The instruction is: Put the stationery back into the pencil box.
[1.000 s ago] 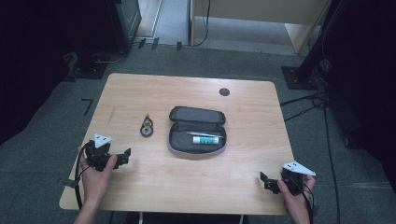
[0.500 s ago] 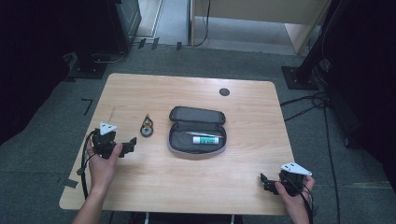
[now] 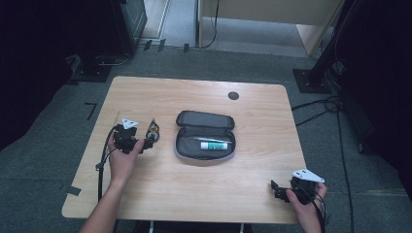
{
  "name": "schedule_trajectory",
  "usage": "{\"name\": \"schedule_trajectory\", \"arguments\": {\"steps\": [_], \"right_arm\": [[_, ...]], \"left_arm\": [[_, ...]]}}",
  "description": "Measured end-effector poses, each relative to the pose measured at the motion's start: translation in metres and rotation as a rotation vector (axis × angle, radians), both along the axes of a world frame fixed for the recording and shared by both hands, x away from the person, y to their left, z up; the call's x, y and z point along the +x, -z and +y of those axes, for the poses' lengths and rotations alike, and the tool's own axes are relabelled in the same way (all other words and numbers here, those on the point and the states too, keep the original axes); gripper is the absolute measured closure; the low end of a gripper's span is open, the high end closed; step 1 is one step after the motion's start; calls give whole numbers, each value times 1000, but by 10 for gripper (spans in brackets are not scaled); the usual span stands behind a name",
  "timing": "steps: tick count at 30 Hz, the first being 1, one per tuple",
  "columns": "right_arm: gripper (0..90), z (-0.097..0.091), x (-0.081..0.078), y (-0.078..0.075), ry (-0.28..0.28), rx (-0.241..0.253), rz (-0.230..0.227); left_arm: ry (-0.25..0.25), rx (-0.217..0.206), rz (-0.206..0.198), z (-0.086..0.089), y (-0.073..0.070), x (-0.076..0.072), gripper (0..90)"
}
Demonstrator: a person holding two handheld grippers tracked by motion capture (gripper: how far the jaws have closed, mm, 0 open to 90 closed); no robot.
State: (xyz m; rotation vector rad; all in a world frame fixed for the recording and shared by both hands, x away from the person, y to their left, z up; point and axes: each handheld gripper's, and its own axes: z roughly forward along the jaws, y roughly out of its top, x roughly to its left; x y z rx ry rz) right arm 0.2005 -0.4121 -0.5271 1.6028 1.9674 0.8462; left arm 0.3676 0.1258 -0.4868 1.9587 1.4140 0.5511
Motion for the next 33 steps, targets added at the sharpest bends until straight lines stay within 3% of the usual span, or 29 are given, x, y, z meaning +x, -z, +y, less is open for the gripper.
{"name": "schedule_trajectory", "arguments": {"steps": [14, 19, 23, 27, 29, 33], "right_arm": [[0, 0, 0, 0, 0, 0, 0], [0, 0, 0, 0, 0, 0, 0], [0, 0, 0, 0, 0, 0, 0], [0, 0, 0, 0, 0, 0, 0], [0, 0, 0, 0, 0, 0, 0], [0, 0, 0, 0, 0, 0, 0]], "left_arm": [[-11, 53, 14, -23, 18, 19, 164], [-15, 87, -6, -28, 23, 22, 289], [-13, 79, -5, -29, 26, 23, 312], [7, 77, -14, -30, 26, 21, 409], [29, 47, -8, -27, 26, 22, 420], [48, 50, -4, -25, 26, 21, 424]]}}
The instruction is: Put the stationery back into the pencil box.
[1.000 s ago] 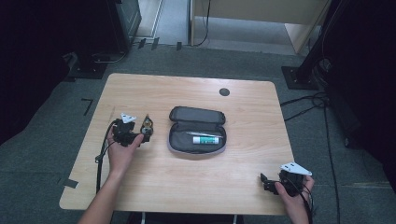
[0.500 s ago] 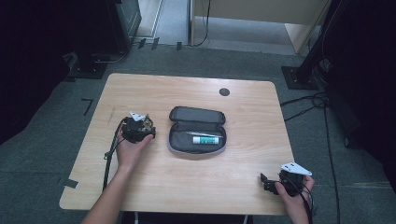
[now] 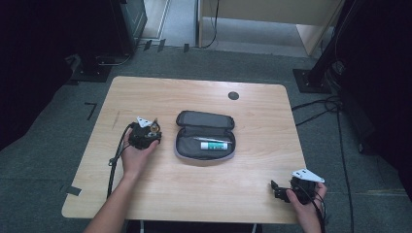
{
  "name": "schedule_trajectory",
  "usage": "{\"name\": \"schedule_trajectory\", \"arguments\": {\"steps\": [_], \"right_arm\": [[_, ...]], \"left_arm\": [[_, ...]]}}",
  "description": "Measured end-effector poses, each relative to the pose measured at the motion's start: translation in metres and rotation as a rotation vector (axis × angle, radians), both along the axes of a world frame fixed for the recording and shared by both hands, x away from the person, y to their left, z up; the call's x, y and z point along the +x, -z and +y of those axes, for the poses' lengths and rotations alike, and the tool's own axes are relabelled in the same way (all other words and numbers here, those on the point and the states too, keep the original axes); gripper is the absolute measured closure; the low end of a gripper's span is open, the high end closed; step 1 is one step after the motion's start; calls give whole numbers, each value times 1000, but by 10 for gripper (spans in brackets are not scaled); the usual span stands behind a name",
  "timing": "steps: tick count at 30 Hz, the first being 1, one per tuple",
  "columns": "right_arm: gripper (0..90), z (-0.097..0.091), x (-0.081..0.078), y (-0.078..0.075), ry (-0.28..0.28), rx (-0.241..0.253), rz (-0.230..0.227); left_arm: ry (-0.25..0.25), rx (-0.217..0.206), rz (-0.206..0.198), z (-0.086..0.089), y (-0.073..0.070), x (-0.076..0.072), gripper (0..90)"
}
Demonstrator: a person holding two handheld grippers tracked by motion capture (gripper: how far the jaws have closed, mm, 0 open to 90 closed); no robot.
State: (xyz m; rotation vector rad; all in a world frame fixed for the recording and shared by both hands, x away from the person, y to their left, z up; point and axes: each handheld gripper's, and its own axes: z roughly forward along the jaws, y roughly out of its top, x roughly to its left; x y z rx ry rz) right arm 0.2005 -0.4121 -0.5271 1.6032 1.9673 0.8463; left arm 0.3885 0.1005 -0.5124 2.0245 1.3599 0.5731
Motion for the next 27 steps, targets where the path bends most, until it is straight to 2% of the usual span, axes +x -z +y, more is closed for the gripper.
{"name": "schedule_trajectory", "arguments": {"steps": [6, 11, 22, 27], "right_arm": [[0, 0, 0, 0, 0, 0, 0], [0, 0, 0, 0, 0, 0, 0], [0, 0, 0, 0, 0, 0, 0], [0, 0, 0, 0, 0, 0, 0]], "left_arm": [[18, -8, 2, 2, -1, -4, 427], [33, -28, -7, 3, -8, -9, 428], [65, -112, -46, 2, -34, -22, 428], [96, -122, -62, -6, -46, -27, 428]]}}
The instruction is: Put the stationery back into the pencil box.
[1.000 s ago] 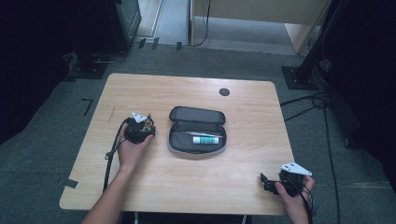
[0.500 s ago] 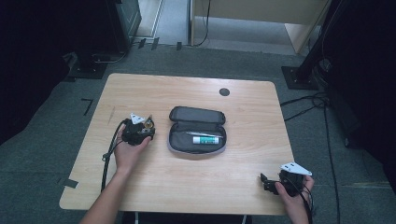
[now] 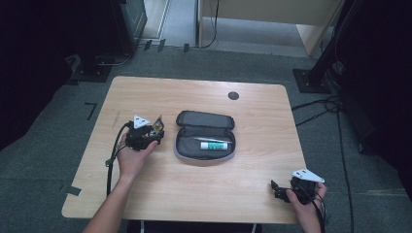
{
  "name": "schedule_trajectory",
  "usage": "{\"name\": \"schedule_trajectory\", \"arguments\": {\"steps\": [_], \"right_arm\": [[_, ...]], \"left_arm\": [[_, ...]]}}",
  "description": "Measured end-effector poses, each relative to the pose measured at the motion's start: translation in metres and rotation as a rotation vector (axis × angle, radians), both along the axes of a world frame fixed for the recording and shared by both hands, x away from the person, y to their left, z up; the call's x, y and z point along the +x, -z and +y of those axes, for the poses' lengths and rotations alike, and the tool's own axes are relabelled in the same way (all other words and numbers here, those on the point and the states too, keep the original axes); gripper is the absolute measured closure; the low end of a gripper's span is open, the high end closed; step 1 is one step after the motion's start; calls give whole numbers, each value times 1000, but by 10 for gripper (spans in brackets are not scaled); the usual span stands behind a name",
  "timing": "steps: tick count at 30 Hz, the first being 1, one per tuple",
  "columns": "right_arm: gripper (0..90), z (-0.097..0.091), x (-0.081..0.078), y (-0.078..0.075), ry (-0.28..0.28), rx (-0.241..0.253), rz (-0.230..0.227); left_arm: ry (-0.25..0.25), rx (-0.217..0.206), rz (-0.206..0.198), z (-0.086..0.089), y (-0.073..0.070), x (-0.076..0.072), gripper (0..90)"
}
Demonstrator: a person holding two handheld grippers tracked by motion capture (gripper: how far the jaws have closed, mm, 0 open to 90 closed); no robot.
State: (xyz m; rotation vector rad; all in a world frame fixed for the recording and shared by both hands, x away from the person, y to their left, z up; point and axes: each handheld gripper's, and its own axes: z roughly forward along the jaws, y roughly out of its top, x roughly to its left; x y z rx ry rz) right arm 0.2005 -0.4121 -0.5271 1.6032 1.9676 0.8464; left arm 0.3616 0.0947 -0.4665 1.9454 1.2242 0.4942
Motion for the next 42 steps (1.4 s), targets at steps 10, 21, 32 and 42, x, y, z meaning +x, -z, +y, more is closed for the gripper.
{"name": "schedule_trajectory", "arguments": {"steps": [10, 21, 32, 42], "right_arm": [[0, 0, 0, 0, 0, 0, 0], [0, 0, 0, 0, 0, 0, 0], [0, 0, 0, 0, -1, 1, -1], [0, 0, 0, 0, -1, 0, -1]], "left_arm": [[65, -21, -22, -26, -14, -8, 428], [136, -30, -19, -57, -16, -12, 428], [192, -43, 7, -77, -11, -14, 428], [214, -16, 27, -87, 1, -15, 427]]}}
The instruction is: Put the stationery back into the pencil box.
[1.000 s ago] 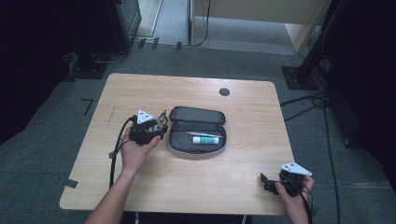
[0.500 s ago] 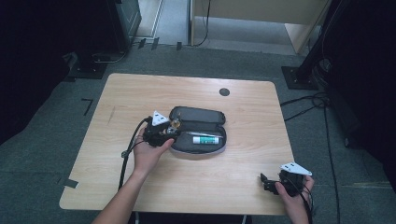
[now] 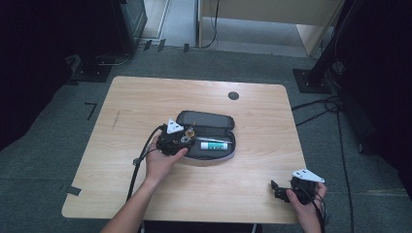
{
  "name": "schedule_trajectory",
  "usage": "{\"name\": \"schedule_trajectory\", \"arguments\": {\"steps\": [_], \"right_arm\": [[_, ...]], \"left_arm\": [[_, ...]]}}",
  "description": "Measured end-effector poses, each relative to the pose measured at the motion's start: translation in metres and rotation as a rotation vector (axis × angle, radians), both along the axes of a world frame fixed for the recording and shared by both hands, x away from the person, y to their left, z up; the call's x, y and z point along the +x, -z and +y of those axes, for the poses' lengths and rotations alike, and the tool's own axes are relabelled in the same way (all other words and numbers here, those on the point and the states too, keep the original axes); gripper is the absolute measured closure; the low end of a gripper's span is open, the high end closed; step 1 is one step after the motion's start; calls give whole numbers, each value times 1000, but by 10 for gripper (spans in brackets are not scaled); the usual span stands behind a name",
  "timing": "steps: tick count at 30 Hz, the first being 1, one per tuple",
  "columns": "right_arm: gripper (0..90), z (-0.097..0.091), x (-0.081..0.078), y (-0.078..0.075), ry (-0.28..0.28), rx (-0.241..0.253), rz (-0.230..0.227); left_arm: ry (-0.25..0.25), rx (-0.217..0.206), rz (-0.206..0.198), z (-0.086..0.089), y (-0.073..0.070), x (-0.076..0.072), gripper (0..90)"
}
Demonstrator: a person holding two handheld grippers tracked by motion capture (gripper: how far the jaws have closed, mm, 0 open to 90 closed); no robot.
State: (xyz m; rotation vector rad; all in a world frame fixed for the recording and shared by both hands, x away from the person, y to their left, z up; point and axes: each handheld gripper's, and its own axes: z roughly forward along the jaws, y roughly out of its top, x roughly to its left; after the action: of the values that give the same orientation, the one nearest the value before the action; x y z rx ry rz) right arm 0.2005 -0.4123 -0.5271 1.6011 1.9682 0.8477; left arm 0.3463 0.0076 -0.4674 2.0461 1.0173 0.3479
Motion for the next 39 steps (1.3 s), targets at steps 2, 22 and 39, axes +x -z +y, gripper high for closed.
{"name": "schedule_trajectory", "arguments": {"steps": [2, 22, 39], "right_arm": [[0, 0, 0, 0, 0, 0, 0], [0, 0, 0, 0, 0, 1, 0], [0, 0, 0, 0, 0, 1, 1]], "left_arm": [[0, 3, 4, 0, 2, 0, 427], [18, 86, 30, -9, 18, 1, 427], [14, 96, 38, -9, 19, 2, 422]]}}
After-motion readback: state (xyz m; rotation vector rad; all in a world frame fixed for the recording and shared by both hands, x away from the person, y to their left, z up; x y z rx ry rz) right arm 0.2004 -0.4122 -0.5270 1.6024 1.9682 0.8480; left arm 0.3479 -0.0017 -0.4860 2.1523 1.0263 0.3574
